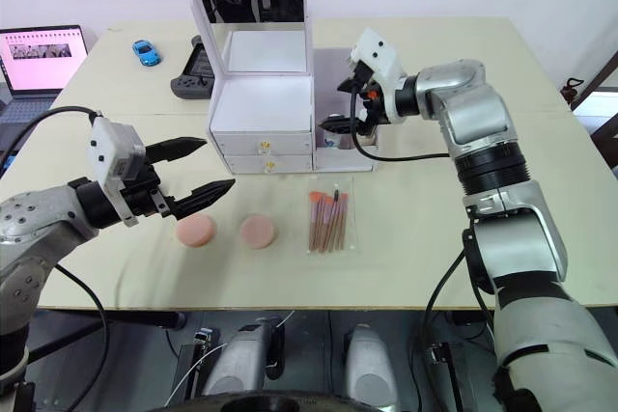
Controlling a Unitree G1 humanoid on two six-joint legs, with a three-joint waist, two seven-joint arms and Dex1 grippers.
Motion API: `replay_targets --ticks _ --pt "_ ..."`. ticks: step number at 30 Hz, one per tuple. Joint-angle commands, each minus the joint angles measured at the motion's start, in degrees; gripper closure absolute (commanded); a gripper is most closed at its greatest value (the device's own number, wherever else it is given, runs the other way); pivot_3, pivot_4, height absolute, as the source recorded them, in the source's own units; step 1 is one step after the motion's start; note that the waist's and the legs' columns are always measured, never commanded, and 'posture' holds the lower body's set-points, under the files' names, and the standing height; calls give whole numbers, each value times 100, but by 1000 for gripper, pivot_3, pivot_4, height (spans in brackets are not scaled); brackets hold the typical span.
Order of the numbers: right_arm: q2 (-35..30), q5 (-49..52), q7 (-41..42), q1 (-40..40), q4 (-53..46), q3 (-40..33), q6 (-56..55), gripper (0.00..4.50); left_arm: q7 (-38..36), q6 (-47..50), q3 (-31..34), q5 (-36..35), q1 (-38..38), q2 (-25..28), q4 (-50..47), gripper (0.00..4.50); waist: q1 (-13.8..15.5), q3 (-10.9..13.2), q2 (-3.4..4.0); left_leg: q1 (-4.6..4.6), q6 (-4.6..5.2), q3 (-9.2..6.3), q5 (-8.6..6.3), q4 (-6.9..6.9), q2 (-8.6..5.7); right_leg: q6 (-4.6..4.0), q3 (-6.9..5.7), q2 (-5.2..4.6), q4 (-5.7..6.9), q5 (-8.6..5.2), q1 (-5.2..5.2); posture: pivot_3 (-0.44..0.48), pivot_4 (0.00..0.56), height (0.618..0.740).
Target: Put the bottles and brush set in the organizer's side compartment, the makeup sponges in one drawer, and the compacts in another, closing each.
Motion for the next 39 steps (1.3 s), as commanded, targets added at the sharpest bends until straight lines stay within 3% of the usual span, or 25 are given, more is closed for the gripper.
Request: replay_targets --ticks 1,6,13,18,21,26,30,34,39 --pt "-394 344 328 -330 17 -666 -45 17 -165 -218 304 16 111 127 70 0 -11 0 0 0 0 1 0 0 0 0 0 0 0 0 0 0 150 740" --pt "-986 344 505 1 460 -1195 -849 17 -537 -514 875 39 361 327 624 0 -15 0 0 1 0 2 0 -6 0 -2 -1 0 -4 -1 -2 0 150 740" --pt "-2094 415 755 1258 1427 -2039 -1981 17 -1311 -1763 1976 670 1195 538 2594 0 -28 0 1 4 -1 17 -1 -15 1 -2 2 -3 -22 -1 -1 0 150 740" --pt "-2273 498 569 2062 1664 -2489 -2086 17 -1514 -2495 2512 1097 1573 810 3629 0 -72 -2 5 10 -2 29 -1 -25 7 -16 7 -5 -24 -5 -6 0 150 740" --pt "-2234 536 314 3092 1871 -2918 -2565 17 -1770 -2730 3082 1085 1842 1011 4610 0 -55 -9 -1 11 -3 38 -2 -37 11 -24 7 -9 -35 -6 -8 0 150 740" --pt "-1975 780 172 3470 1631 -3143 -2505 17 -1919 -3185 3114 1345 1756 1371 5163 0 -39 -5 13 12 -11 48 5 -53 7 -25 10 -18 -44 -4 -15 0 150 740" --pt "-1894 1027 228 3460 1192 -3162 -2059 17 -1929 -3028 3027 1257 1464 1517 5113 0 -38 -10 16 18 -25 45 13 -53 12 -41 9 -16 -46 0 -10 0 150 740" --pt "-1911 1338 471 3551 234 -3011 -1413 17 -1887 -2057 2680 751 1183 1438 4171 0 -26 -9 15 17 -25 44 14 -61 13 -20 9 -16 -46 12 -11 0 150 740" --pt "-2161 1913 732 4028 -1832 -2823 -204 17 -1596 142 1961 -937 820 1265 2359 0 -8 -9 13 17 -24 35 14 -61 22 -16 6 -14 -35 13 -7 0 150 740"
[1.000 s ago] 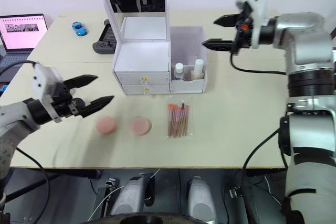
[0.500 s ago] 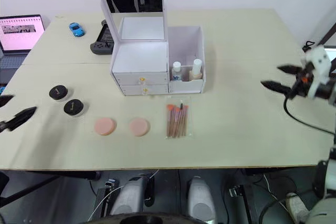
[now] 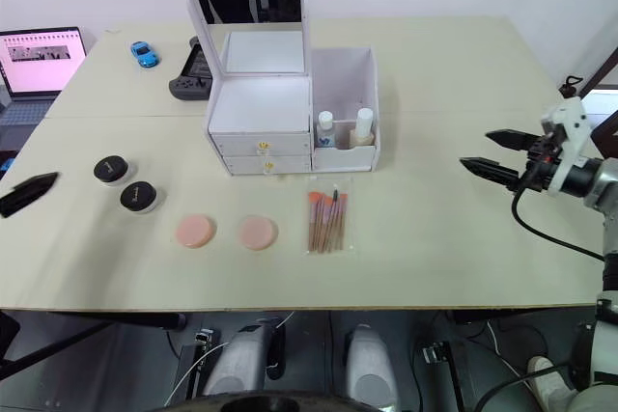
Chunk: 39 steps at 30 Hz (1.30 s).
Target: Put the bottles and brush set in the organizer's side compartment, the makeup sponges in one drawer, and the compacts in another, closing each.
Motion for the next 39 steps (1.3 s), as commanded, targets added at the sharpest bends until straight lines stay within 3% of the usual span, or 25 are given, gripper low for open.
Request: replay_targets --ticks 1,2,5,12,14,21,25,29,32,39 --pt "-288 453 220 215 -1467 63 633 17 343 1572 -499 -1304 -309 51 -1217 0 -1 1 0 1 0 -2 0 0 8 0 0 3 1 0 1 0 150 740" --pt "-315 516 205 257 -1765 93 742 17 598 1948 -639 -1649 -534 5 -1417 0 -5 1 0 1 0 -3 0 2 8 0 0 4 2 0 2 0 150 740" --pt "-342 740 106 369 -2527 145 1070 0 1650 3000 -1265 -2497 -1477 -257 -1830 876 2 1 -4 5 0 -12 0 11 4 0 -1 12 6 0 8 0 150 740" --pt "-203 989 -617 550 -3814 250 1723 0 3259 4493 -2723 -3815 -2809 -1194 -2027 4436 4 1 -9 3 1 -25 0 21 -5 5 1 23 13 0 13 0 150 740" --pt "-97 903 -1210 543 -4067 296 2073 0 3511 4658 -3130 -3832 -3151 -1608 -1890 4479 15 2 -10 1 2 -31 1 32 -5 5 0 27 18 0 15 0 150 740" --pt "10 1190 -1629 853 -4359 289 2604 0 4283 4830 -3533 -3820 -3478 -2472 -1393 4479 79 2 -12 -8 3 -40 0 58 -5 3 -1 32 19 -1 21 0 150 740" --pt "296 1551 -2169 716 -4411 433 3415 0 4857 4777 -3909 -3162 -3489 -3004 -1190 4479 135 1 -18 -8 7 -41 -3 68 -6 3 -1 32 19 -1 25 0 150 740" --pt "1077 2225 -3174 26 -3814 213 5487 0 4800 4719 -4302 -2706 -3479 -3398 -1213 4479 136 0 -23 -10 7 -47 -3 75 -5 0 0 36 19 0 28 0 150 740" --pt "1322 2451 -3425 -423 -3326 312 6616 0 4820 4657 -4511 -2239 -3438 -3530 -1119 4479 146 -1 -22 -13 7 -47 -3 76 -5 -3 0 36 19 -1 26 0 150 740" --pt "1325 3420 -4032 -1058 -1664 795 6879 0 4756 4544 -4799 -1274 -3251 -3619 -967 4479 131 -1 -21 -17 17 -46 -8 76 -6 -10 -1 36 16 -4 21 0 150 740"
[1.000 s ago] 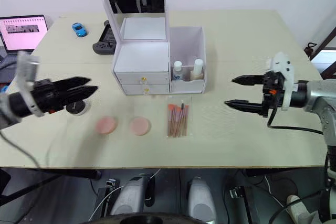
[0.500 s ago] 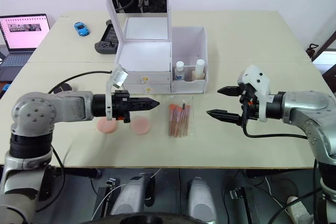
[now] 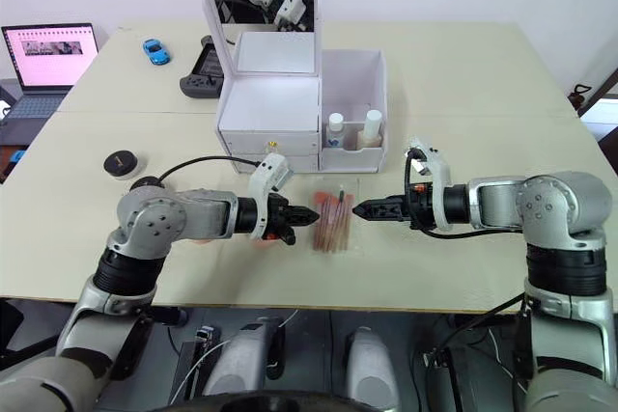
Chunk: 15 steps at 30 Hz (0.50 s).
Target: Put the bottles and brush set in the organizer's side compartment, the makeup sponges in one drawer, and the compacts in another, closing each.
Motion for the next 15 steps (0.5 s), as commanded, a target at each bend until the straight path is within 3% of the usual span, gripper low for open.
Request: replay_targets --ticks 1,15 --pt "-117 513 -232 -274 390 142 41 0 -81 -3 44 237 48 -94 -129 4479 -2 0 0 -1 3 1 -1 0 0 2 0 0 0 1 -2 0 150 740" --pt "1037 203 -910 -822 1854 710 41 0 -571 74 -494 1265 191 -116 -109 4479 -12 -52 -21 5 7 -4 -4 1 3 7 -1 10 -2 4 7 0 150 740"
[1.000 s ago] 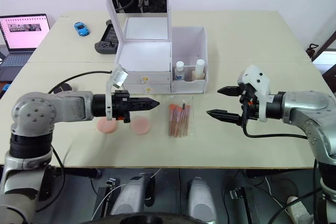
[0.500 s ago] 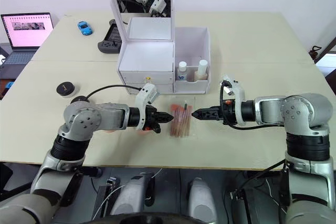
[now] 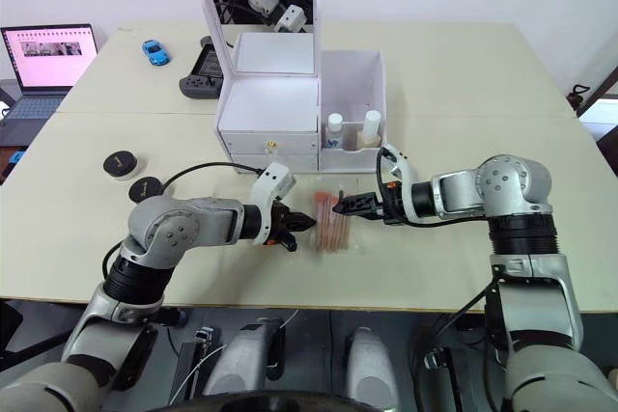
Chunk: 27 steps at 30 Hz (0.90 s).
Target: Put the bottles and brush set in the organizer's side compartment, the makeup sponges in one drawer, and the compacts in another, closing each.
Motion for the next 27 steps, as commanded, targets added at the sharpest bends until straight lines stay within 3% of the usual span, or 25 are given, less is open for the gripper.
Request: replay_targets --ticks 1,15,18,23,25,27 --pt "360 -123 -55 -13 226 24 43 0 -75 163 -196 248 86 50 -15 4479 -3 -20 -11 0 1 -1 -1 0 3 0 0 3 0 0 0 0 150 740" --pt "741 -910 537 78 922 -110 -206 0 -391 268 -145 667 77 228 -75 4479 -98 -73 -12 4 11 1 -8 -1 30 -14 1 28 -2 0 -2 0 150 740" --pt "749 -1017 718 115 922 -28 -238 1293 -448 283 -135 711 72 230 -92 4500 -121 -76 -8 5 12 1 -8 -2 33 -17 0 30 -2 0 -2 0 150 740" --pt "766 -1221 920 207 887 36 -271 3963 -595 278 -125 761 69 304 -103 4500 -125 -78 -11 2 15 1 -10 -4 33 -19 1 30 -4 -1 -6 0 150 740" --pt "767 -1255 1003 256 821 45 -269 4465 -691 283 -131 751 82 338 -131 4500 -129 -86 -23 6 15 0 -11 -3 40 -21 1 38 -4 -1 -1 0 150 740" --pt "747 -1270 1075 302 722 18 -268 4465 -758 262 -110 750 83 356 -152 4500 -127 -86 -23 5 15 0 -12 -3 45 -30 0 43 -6 0 -3 0 150 740"
